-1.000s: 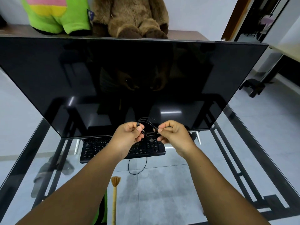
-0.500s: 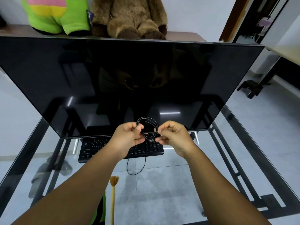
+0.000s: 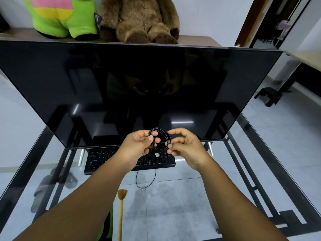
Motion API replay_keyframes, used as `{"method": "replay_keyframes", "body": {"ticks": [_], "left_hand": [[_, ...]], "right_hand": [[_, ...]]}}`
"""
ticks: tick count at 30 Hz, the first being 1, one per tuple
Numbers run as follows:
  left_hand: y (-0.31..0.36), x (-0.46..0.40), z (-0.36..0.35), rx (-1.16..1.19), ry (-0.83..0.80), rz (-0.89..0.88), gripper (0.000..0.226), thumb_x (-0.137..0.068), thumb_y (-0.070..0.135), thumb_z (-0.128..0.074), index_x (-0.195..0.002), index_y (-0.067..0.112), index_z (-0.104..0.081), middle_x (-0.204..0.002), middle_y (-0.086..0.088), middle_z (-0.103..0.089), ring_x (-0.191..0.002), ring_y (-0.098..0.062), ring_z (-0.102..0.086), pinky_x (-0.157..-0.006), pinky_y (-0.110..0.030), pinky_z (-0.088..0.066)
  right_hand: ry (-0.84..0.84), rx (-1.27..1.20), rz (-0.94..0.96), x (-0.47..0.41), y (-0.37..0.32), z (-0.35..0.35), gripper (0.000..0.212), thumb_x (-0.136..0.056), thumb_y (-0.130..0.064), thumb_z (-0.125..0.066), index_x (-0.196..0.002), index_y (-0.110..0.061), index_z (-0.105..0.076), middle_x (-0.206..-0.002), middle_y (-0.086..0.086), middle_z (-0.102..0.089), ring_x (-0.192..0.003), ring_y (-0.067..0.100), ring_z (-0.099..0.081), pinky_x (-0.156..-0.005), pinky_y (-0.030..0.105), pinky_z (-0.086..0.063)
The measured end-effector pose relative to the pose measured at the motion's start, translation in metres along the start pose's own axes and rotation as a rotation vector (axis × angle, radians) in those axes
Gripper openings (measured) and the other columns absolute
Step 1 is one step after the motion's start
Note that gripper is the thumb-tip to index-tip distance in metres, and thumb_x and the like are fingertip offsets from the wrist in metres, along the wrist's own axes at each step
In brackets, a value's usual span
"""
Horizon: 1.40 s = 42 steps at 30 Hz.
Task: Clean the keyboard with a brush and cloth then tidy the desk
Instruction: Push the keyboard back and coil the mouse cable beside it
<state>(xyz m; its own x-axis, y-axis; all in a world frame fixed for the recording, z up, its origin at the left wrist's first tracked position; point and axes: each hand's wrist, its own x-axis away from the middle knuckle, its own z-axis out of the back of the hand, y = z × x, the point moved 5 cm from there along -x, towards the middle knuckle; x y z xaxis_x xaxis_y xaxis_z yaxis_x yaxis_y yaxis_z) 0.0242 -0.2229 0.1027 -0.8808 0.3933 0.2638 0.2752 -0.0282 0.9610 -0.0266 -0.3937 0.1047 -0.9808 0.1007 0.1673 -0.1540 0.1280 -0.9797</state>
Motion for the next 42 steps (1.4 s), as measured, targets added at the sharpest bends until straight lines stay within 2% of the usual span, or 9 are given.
{"method": "replay_keyframes", "body": {"ticks": [6,10,15,18,21,24,29,37,42], "left_hand": [[-0.002,-0.003,0.002,0.029,0.034,0.005,0.021,-0.094,0.01,-0.058,-0.109,0.018,-0.071,-0.102,-0.002,-0.075,-0.085,-0.013,-0.065,-0.074,-0.025,-0.044],[0.0,-0.002,0.002,0.11,0.079,0.009,0.023,-0.09,0.006,-0.064,-0.108,0.016,-0.072,-0.105,-0.004,-0.075,-0.084,-0.016,-0.066,-0.07,-0.023,-0.045],[-0.001,0.0,0.005,0.217,0.255,-0.029,0.031,-0.08,0.006,-0.075,-0.107,0.021,-0.073,-0.101,-0.001,-0.075,-0.092,-0.013,-0.069,-0.071,-0.021,-0.048],[0.004,0.003,0.003,0.182,0.314,-0.1,0.03,-0.078,0.005,-0.077,-0.104,0.02,-0.074,-0.094,0.003,-0.073,-0.083,-0.004,-0.067,-0.065,-0.016,-0.048],[0.008,0.004,0.001,0.168,0.341,-0.144,0.036,-0.075,0.004,-0.079,-0.106,0.017,-0.066,-0.091,-0.001,-0.074,-0.079,-0.007,-0.068,-0.061,-0.015,-0.049],[0.003,-0.001,-0.003,0.102,0.326,-0.093,0.049,-0.073,0.009,-0.082,-0.114,0.023,-0.058,-0.091,0.001,-0.075,-0.084,-0.009,-0.07,-0.068,-0.021,-0.048],[-0.028,-0.016,-0.026,0.056,0.249,0.048,0.029,-0.074,0.008,-0.081,-0.099,0.017,-0.071,-0.083,0.001,-0.076,-0.076,-0.01,-0.069,-0.066,-0.022,-0.049],[-0.1,-0.063,-0.075,-0.068,0.187,0.229,0.029,-0.081,-0.001,-0.072,-0.108,0.009,-0.071,-0.094,-0.009,-0.074,-0.073,-0.012,-0.066,-0.058,-0.015,-0.046],[-0.136,-0.099,-0.096,-0.228,0.194,0.298,0.036,-0.08,0.002,-0.074,-0.115,0.003,-0.068,-0.088,-0.004,-0.071,-0.085,-0.018,-0.068,-0.081,-0.027,-0.053]], "right_hand": [[-0.003,-0.059,-0.039,-0.003,0.0,0.0,0.023,-0.085,0.004,-0.067,-0.105,-0.007,-0.061,-0.088,0.017,-0.074,-0.063,0.021,-0.068,-0.057,0.024,-0.054],[0.035,-0.05,-0.032,-0.005,0.001,0.001,0.016,-0.085,0.002,-0.068,-0.095,-0.007,-0.06,-0.081,0.016,-0.073,-0.058,0.019,-0.066,-0.054,0.022,-0.052],[0.077,-0.047,-0.018,-0.009,0.003,-0.001,0.015,-0.084,0.002,-0.07,-0.092,-0.007,-0.06,-0.074,0.014,-0.07,-0.057,0.019,-0.065,-0.054,0.023,-0.052],[0.105,-0.052,-0.014,-0.01,0.007,-0.001,0.015,-0.084,0.002,-0.07,-0.092,-0.006,-0.06,-0.073,0.014,-0.07,-0.056,0.019,-0.065,-0.054,0.023,-0.052],[0.144,-0.065,-0.014,-0.01,0.013,0.002,0.015,-0.084,0.003,-0.07,-0.091,-0.006,-0.06,-0.071,0.014,-0.07,-0.055,0.019,-0.065,-0.053,0.024,-0.052],[0.195,-0.074,-0.036,-0.007,0.022,0.008,0.016,-0.083,0.002,-0.071,-0.092,-0.006,-0.06,-0.073,0.015,-0.07,-0.054,0.019,-0.064,-0.053,0.024,-0.051],[0.335,-0.095,-0.145,0.006,0.054,0.034,0.02,-0.082,-0.001,-0.073,-0.092,-0.009,-0.058,-0.078,0.018,-0.069,-0.053,0.019,-0.062,-0.054,0.027,-0.051],[0.493,-0.084,-0.288,0.015,0.105,0.087,0.018,-0.079,0.001,-0.074,-0.086,-0.009,-0.06,-0.071,0.012,-0.071,-0.056,0.02,-0.062,-0.057,0.028,-0.05],[0.564,-0.065,-0.365,0.005,0.138,0.114,0.017,-0.081,0.005,-0.071,-0.09,-0.005,-0.062,-0.071,0.009,-0.07,-0.062,0.021,-0.064,-0.061,0.028,-0.055]]}}
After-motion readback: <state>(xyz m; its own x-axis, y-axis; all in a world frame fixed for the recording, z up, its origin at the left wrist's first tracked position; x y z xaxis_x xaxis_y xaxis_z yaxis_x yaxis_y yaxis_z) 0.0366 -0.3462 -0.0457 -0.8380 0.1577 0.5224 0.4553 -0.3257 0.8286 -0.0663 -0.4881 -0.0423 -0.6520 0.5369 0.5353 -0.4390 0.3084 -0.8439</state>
